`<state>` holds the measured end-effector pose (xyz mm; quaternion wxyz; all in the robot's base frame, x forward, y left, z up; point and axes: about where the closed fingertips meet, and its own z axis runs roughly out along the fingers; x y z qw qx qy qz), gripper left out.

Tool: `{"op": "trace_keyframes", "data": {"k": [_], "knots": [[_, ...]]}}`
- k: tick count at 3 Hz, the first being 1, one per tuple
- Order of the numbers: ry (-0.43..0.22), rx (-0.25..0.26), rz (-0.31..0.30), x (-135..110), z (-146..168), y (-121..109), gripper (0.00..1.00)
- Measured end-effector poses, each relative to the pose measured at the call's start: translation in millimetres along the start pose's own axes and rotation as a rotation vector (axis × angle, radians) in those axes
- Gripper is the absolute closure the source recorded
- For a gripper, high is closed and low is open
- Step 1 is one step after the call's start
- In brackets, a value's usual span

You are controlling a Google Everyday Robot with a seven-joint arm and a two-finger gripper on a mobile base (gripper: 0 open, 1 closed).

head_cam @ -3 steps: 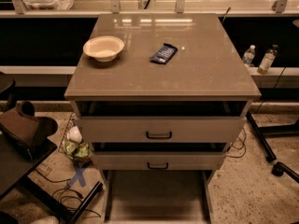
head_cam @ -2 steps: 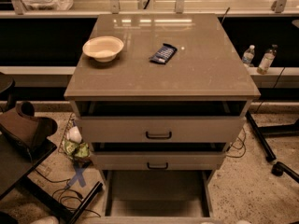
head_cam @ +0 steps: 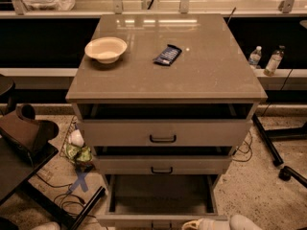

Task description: Close bottom drawer

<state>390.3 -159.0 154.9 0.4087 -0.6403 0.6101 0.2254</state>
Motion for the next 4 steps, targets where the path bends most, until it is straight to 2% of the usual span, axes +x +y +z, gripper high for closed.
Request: {"op": "trace_keyframes", "data": {"k": [1,2,4], "knots": [[-0.015,0.006,-0.014,6,16,-23,1.0],[-0.026,0.029,-0.034,10,31,-58,1.0],[-0.052,0.053,-0.064,3,51,-98,1.0]]}}
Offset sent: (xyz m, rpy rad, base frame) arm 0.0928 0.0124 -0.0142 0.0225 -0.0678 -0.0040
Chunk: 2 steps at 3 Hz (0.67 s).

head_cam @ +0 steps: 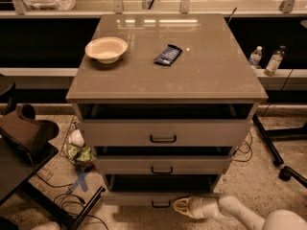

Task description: Close bottom drawer

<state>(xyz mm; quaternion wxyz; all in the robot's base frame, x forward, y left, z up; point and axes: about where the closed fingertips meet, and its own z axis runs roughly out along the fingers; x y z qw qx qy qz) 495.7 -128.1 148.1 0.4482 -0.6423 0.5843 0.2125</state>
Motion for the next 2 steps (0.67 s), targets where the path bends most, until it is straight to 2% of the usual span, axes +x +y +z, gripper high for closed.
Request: {"op": "trace_keyframes", "data": {"k": [2], "knots": [[-0.049,0.002,-0.011,-10,29,-18,1.0]]}}
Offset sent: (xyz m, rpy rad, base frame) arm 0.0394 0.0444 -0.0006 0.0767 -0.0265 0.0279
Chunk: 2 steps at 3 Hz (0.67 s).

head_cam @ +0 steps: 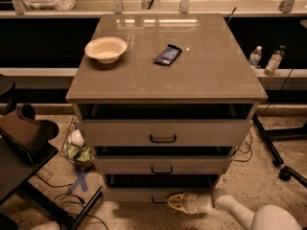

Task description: Close bottom drawer

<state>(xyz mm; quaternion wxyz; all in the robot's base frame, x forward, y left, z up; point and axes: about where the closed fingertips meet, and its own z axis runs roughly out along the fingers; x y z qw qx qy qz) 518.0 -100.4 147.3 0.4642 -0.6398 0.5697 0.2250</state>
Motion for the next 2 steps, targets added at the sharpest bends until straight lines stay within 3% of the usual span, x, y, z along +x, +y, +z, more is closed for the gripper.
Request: {"op": "trace_keyframes", "data": {"k": [2], "knots": [[-0.05,-0.004,-0.02,-14,34,-19,1.0]]}}
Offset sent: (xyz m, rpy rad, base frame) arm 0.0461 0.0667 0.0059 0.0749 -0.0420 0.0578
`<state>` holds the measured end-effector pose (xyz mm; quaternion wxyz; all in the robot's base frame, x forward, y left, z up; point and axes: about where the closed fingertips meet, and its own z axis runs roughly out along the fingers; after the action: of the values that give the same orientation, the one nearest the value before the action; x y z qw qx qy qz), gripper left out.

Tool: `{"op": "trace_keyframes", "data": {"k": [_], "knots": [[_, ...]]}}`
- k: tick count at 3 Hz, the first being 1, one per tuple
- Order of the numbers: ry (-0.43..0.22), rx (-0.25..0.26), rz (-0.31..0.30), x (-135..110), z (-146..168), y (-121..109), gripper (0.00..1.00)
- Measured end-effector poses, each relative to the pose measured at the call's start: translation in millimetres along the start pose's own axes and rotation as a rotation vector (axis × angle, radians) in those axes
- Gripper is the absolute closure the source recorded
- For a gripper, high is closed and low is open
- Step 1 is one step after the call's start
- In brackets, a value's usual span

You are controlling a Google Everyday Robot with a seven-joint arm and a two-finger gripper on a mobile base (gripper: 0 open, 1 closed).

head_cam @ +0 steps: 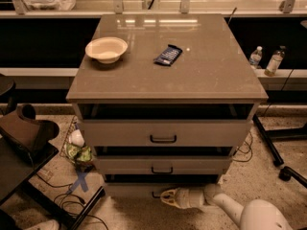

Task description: Close bottom drawer

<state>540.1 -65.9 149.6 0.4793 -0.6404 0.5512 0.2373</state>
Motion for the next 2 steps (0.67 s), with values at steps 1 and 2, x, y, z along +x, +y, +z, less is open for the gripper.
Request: {"op": "trace_keyframes", "data": {"k": [1,2], "knots": [[-0.005,0.002,-0.001,-1,2,-1,1.0],[-0.051,0.02,-0.014,-14,21,-14,1.0]]}}
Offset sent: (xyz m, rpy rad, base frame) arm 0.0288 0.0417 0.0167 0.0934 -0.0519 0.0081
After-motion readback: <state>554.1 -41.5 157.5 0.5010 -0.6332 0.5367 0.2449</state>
